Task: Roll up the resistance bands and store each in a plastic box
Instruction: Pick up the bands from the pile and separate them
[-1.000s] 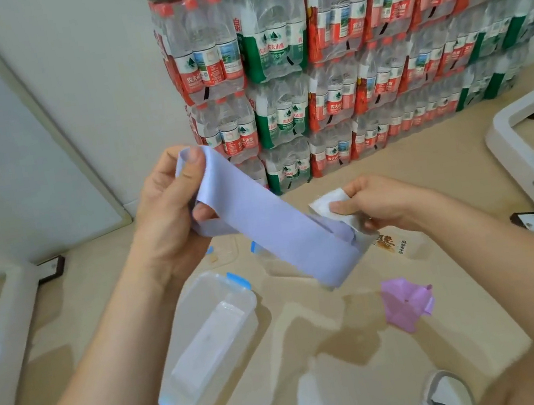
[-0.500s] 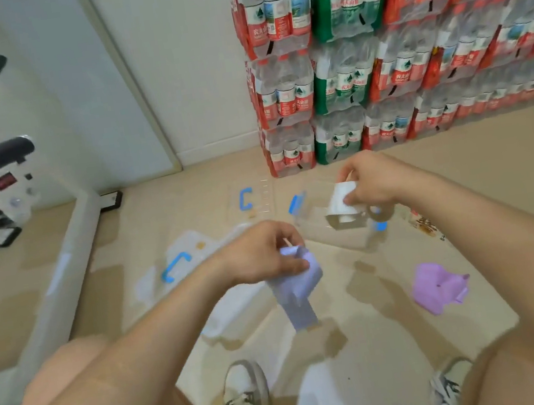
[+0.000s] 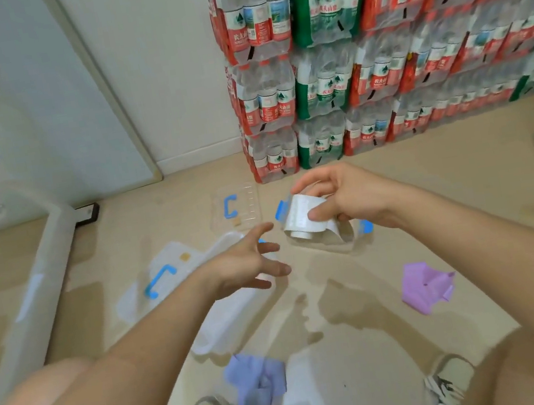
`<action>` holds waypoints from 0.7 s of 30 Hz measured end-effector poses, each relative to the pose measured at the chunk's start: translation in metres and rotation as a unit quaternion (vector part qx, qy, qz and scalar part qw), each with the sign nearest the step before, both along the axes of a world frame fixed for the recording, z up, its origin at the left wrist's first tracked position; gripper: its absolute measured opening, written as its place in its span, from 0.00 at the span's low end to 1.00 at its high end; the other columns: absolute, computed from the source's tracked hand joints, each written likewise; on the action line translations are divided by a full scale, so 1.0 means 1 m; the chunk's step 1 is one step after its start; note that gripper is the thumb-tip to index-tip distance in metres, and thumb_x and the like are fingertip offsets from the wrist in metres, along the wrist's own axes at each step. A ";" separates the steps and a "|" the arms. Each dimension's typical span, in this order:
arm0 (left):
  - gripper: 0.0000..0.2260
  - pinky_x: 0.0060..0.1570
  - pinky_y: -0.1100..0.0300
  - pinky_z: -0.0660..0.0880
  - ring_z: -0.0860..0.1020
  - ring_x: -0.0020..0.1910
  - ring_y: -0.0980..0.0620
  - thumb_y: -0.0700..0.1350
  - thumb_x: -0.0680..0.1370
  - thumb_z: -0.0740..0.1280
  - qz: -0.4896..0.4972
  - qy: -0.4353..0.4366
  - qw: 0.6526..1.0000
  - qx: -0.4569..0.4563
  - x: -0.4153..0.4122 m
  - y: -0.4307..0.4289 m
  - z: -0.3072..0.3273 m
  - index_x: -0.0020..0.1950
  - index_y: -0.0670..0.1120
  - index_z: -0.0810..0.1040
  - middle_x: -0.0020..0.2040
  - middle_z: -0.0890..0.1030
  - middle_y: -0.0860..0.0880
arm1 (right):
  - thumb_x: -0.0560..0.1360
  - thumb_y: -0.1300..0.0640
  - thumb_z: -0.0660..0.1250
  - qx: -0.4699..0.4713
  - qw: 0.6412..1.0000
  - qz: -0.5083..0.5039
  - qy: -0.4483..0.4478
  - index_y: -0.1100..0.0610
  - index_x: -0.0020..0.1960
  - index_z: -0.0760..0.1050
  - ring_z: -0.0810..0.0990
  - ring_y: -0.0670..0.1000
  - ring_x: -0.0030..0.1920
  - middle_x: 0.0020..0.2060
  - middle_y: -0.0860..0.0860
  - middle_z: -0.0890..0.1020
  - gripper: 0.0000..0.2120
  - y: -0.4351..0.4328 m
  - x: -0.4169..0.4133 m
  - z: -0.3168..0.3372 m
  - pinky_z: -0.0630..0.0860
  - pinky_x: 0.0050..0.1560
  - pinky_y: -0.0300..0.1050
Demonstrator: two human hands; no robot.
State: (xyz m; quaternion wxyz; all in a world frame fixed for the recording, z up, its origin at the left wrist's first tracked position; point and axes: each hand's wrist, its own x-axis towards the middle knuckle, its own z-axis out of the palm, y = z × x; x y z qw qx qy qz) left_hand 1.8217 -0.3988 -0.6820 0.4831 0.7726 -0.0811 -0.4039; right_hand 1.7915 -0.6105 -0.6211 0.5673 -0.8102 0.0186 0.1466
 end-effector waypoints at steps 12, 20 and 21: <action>0.05 0.35 0.60 0.70 0.76 0.39 0.48 0.41 0.72 0.66 -0.059 -0.381 0.917 0.104 0.000 -0.066 -0.010 0.44 0.51 0.78 0.35 0.78 0.55 | 0.73 0.63 0.64 -0.208 0.969 -0.004 0.134 0.52 0.64 0.72 0.76 0.50 0.44 0.50 0.55 0.80 0.19 -0.052 -0.040 -0.004 0.75 0.34 0.39; 0.27 0.53 0.56 0.71 0.76 0.59 0.44 0.38 0.73 0.63 -0.196 -0.327 0.899 0.215 -0.014 -0.111 -0.084 0.72 0.50 0.63 0.61 0.75 0.42 | 0.76 0.54 0.64 -0.419 0.901 0.070 0.090 0.52 0.66 0.72 0.75 0.52 0.56 0.61 0.50 0.77 0.18 -0.070 -0.051 -0.024 0.69 0.51 0.40; 0.29 0.55 0.56 0.71 0.75 0.60 0.44 0.36 0.73 0.62 -0.196 -0.296 0.910 0.213 -0.017 -0.110 -0.094 0.73 0.49 0.61 0.63 0.73 0.41 | 0.76 0.53 0.63 -0.428 0.896 0.084 0.089 0.51 0.65 0.73 0.75 0.52 0.56 0.60 0.50 0.78 0.17 -0.069 -0.051 -0.032 0.70 0.53 0.41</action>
